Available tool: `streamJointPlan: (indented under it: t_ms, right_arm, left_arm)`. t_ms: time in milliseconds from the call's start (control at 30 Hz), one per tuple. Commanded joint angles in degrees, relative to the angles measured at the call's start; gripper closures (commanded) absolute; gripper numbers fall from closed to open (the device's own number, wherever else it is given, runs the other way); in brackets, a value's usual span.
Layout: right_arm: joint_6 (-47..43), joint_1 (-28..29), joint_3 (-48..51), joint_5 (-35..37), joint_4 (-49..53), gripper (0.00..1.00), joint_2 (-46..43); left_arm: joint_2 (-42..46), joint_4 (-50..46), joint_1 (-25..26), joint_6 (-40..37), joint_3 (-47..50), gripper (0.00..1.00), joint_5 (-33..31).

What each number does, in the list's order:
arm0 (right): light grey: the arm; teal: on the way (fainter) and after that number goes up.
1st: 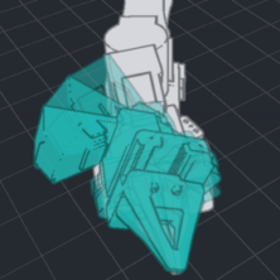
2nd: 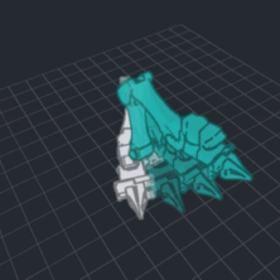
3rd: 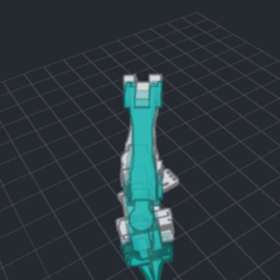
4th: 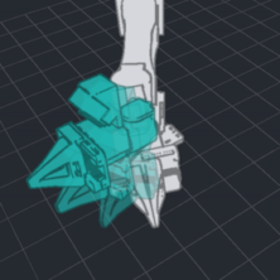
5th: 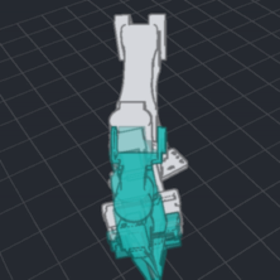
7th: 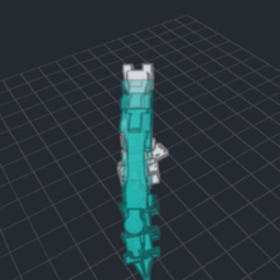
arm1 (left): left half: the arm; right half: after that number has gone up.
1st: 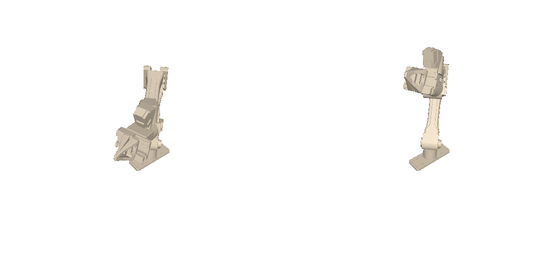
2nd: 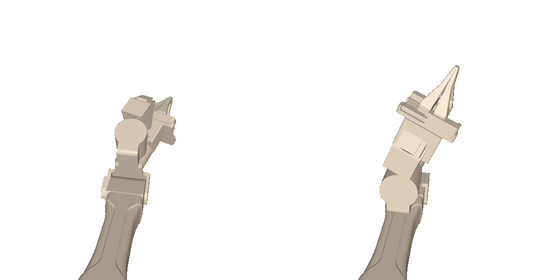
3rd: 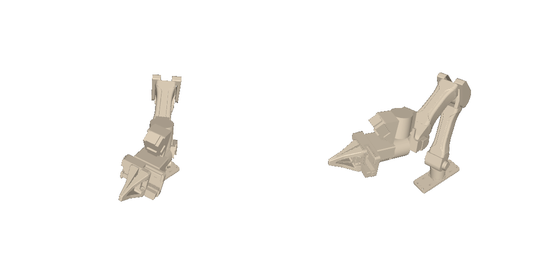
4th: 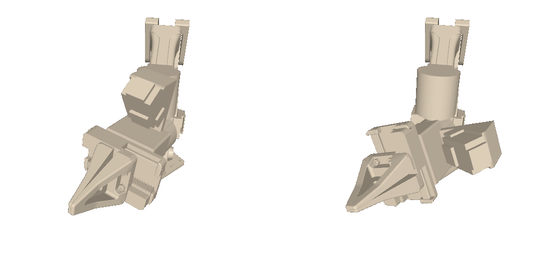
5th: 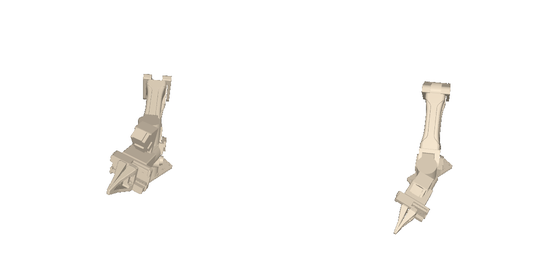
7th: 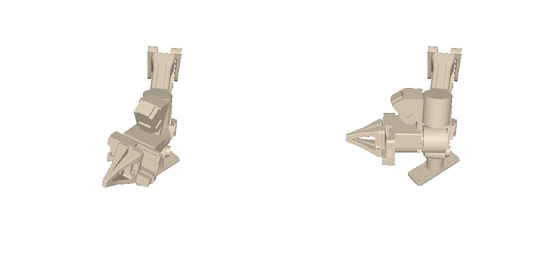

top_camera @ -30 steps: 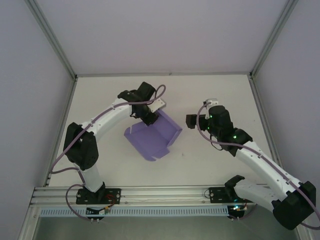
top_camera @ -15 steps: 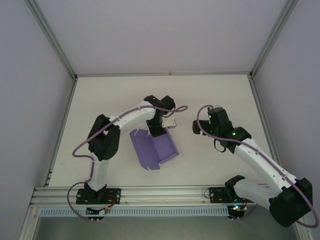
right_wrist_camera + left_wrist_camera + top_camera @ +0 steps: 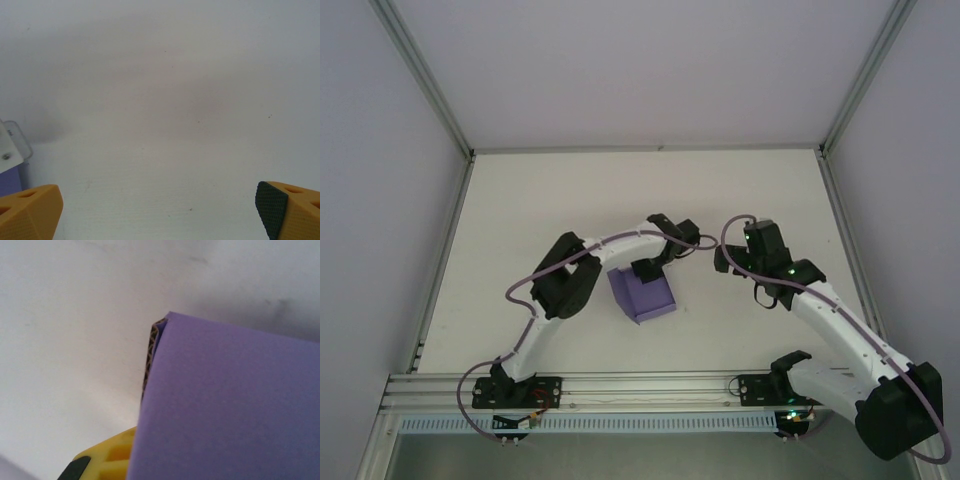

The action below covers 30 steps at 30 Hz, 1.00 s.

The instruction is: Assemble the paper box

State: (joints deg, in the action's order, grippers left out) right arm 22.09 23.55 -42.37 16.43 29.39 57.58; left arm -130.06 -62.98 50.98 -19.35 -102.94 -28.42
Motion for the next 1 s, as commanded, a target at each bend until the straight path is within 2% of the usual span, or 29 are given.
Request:
streamJointPlan:
  t_ms: [0,100,267,300,433,567,667,767,867,967]
  right_arm:
    - [1.0,-0.9,1.1,-1.7,-1.6,0.0,-1.0]
    - [1.4,-1.4,1.8,-2.2,-2.5,0.0,-1.0]
    - [1.2,-2.0,2.5,-3.7,-2.5,0.0,-1.0]
    - [1.1,-2.2,2.5,-4.0,-2.5,0.0,-1.1]
    - [0.0,-2.4,2.3,-4.9,-1.8,0.0,-1.7]
    - [-0.5,-2.5,2.5,-6.1,-1.3,0.0,-3.1]
    - [-1.1,-2.5,2.6,-7.4,-0.7,0.0,-4.3]
    - [-1.3,-2.6,2.6,-7.7,-0.6,0.0,-5.8]
    - [-2.0,-2.6,2.2,-7.1,-0.8,0.0,-6.9]
    - [-4.3,-2.7,1.4,-9.2,-2.0,0.0,-6.4]
  left_arm:
    - [-4.6,6.6,1.5,7.6,2.0,1.0,-12.7]
    - [-5.5,10.3,2.8,8.8,4.6,1.0,-16.8]
    - [-5.1,11.7,2.9,9.5,5.9,1.0,-14.9]
    - [-4.1,12.2,2.9,9.1,6.2,0.96,-14.9]
    - [1.3,11.6,2.9,5.1,7.0,0.59,-9.7]
    - [7.9,9.9,2.9,2.8,8.2,0.35,-4.4]
    - [13.2,9.9,2.9,0.4,10.0,0.22,0.3]
    - [17.7,9.8,2.8,-0.8,10.5,0.02,5.0]
    - [21.7,11.5,2.6,-0.1,10.3,0.0,8.5]
    - [25.9,14.2,1.3,3.3,9.1,0.0,8.6]
